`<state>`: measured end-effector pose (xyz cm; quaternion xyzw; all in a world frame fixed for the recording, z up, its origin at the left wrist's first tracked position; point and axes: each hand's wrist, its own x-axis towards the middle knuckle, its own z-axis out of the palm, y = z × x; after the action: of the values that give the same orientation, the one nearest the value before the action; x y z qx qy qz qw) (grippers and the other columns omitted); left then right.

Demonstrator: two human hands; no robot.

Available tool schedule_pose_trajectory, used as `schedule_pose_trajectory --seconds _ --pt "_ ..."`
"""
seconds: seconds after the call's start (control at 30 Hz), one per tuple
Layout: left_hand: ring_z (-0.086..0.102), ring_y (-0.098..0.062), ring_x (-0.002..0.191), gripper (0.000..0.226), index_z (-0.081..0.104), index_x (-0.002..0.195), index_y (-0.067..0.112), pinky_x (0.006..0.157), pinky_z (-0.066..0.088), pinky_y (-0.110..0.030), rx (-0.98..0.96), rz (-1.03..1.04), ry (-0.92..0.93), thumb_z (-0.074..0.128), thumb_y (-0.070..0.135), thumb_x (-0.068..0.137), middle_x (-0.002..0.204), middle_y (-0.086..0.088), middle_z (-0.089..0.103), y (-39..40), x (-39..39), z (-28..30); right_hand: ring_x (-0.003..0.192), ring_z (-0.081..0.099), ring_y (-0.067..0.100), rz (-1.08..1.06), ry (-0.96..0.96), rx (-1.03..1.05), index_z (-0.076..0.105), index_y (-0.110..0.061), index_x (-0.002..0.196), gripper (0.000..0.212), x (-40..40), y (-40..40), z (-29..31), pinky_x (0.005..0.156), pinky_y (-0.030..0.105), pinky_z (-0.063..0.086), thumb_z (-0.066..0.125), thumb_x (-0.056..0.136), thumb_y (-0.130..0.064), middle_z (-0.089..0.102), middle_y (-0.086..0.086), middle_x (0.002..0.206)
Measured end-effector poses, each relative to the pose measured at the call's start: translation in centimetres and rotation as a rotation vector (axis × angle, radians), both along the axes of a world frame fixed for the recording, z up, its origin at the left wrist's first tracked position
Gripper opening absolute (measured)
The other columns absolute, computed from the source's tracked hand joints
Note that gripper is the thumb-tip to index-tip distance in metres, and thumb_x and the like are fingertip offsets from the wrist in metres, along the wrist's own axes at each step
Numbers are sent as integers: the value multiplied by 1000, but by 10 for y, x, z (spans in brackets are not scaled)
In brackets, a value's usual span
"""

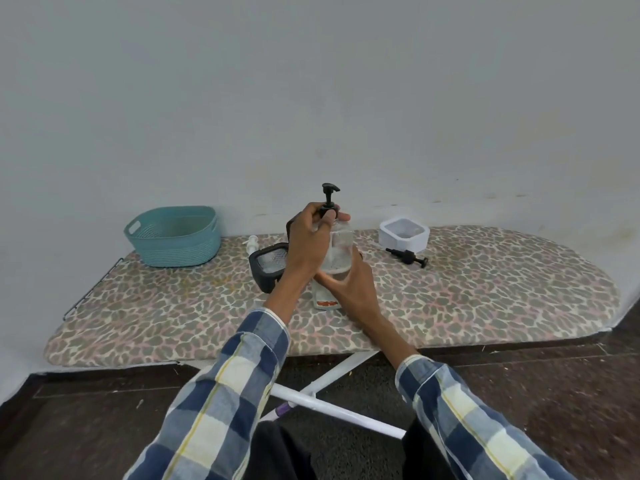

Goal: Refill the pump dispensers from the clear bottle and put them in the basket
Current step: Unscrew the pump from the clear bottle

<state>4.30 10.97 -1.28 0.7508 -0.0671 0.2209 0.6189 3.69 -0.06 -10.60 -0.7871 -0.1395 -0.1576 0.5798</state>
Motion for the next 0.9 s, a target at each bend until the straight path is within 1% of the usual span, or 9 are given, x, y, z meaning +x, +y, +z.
schedule_pose_trajectory --seconds 0.1,0.27,0.37,0.5,0.63,0.7,0.8,0.87,0.9 --pt "73 -4 87 12 67 114 11 71 53 -16 -9 68 -32 58 19 112 99 6 82 -8 4 -5 93 68 -8 -29 6 -37 56 -25 124 57 3 -1 -2 76 14 55 90 83 -46 69 -18 104" --pt "72 -15 91 45 57 111 11 82 60 -37 -56 292 -65 87 38 89 99 4 74 -22 -1 -12 94 60 -14 -31 -21 -77 54 -20 133 70 3 -2 -5 80 13 54 92 80 -46 61 -20 109" --pt "72 -12 92 50 57 114 11 84 60 -34 -31 255 -87 88 40 89 101 4 73 -22 -7 -11 90 60 -10 -25 -3 -76 49 -24 128 65 1 -3 -2 76 9 50 91 82 -43 58 -22 104" --pt "76 -5 98 37 72 118 14 93 61 -28 -47 116 -92 86 36 92 107 4 80 -13 -7 -10 91 63 -9 -34 -38 -76 53 -19 126 66 -3 -2 1 74 9 48 85 82 -57 66 -14 105" --pt "74 -5 99 38 73 111 15 96 59 -28 -35 108 -115 91 38 86 102 6 80 -15 -11 -14 84 58 -14 -21 -51 -72 50 -19 116 56 -5 -4 0 68 9 43 88 84 -46 56 -22 94" --pt "74 -2 98 54 61 116 13 94 57 -24 -66 125 -108 95 36 81 104 -1 79 -16 -12 -16 87 60 -13 -7 -48 -57 50 -21 122 63 -5 -4 0 70 10 44 86 83 -54 58 -23 99" --pt "78 -14 103 83 36 123 14 100 59 -39 -115 105 -101 99 42 76 110 -16 77 -17 -11 -19 100 63 -9 47 -33 -4 46 -21 140 64 -15 -8 6 81 6 46 80 93 -47 59 -26 118" --pt "78 -15 106 80 40 128 11 102 59 -41 -114 79 -88 98 37 78 112 -14 78 -17 -14 -17 113 60 5 113 1 76 40 -8 153 63 -22 -9 12 91 9 46 66 104 -39 60 -3 140" --pt "78 -13 107 73 48 129 11 102 60 -40 -104 71 -84 97 35 80 113 -10 78 -16 -14 -16 119 57 7 132 13 135 41 -11 151 61 -23 -10 13 97 14 47 60 105 -45 58 5 143"
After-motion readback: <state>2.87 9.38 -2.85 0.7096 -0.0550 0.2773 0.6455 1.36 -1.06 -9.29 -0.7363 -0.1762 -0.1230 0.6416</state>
